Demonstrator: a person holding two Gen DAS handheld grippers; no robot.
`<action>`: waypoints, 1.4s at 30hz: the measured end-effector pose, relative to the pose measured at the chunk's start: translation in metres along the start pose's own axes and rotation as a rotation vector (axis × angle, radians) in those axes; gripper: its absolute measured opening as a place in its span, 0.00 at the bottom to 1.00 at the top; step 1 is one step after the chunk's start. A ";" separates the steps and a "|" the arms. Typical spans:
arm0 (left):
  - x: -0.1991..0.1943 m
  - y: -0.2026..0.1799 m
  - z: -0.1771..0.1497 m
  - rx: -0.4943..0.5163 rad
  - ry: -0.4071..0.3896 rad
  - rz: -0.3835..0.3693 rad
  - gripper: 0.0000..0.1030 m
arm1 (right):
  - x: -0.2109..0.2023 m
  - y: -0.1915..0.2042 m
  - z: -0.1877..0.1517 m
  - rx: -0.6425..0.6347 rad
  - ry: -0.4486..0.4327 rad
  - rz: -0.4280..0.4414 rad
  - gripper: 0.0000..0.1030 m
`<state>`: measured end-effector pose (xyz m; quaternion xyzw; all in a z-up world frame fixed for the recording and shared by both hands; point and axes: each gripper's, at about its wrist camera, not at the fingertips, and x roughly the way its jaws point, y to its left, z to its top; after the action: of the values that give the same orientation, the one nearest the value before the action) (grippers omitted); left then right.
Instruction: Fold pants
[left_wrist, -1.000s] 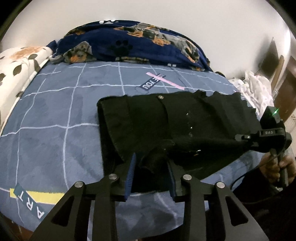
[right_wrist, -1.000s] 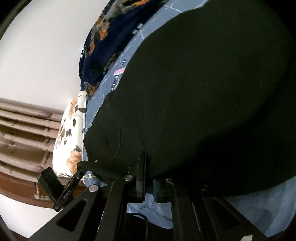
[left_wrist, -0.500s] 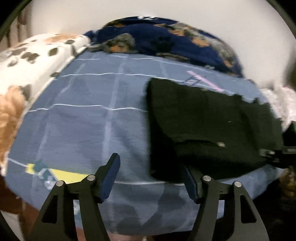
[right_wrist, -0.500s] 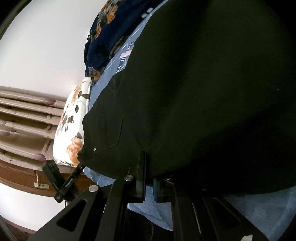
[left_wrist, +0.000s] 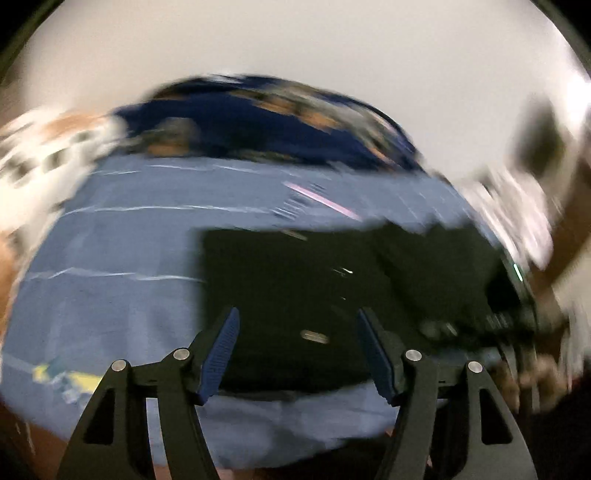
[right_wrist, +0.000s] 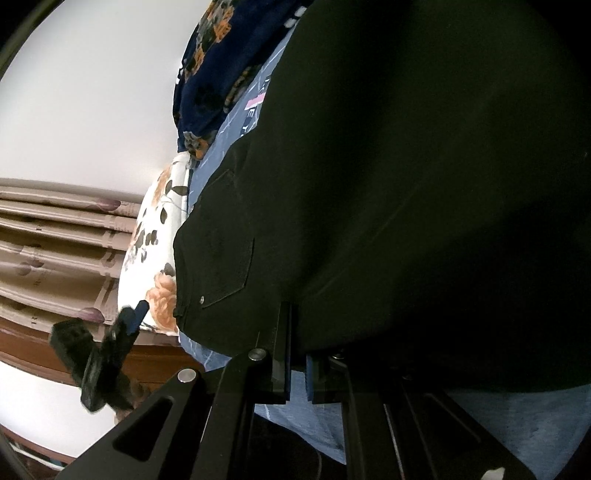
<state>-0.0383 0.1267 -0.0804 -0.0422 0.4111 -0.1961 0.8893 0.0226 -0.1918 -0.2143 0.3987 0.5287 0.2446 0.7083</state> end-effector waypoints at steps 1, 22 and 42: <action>0.016 -0.014 -0.004 0.054 0.045 -0.018 0.64 | 0.000 0.000 0.000 0.001 -0.001 0.003 0.07; 0.080 -0.009 -0.021 0.029 0.252 0.018 0.61 | -0.188 -0.137 0.113 0.183 -0.534 0.121 0.13; 0.082 -0.008 -0.018 0.019 0.276 0.038 0.61 | -0.364 -0.158 0.136 0.164 -0.802 -0.019 0.04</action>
<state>-0.0058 0.0891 -0.1489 0.0016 0.5284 -0.1871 0.8281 0.0221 -0.6023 -0.1262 0.5125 0.2320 0.0201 0.8265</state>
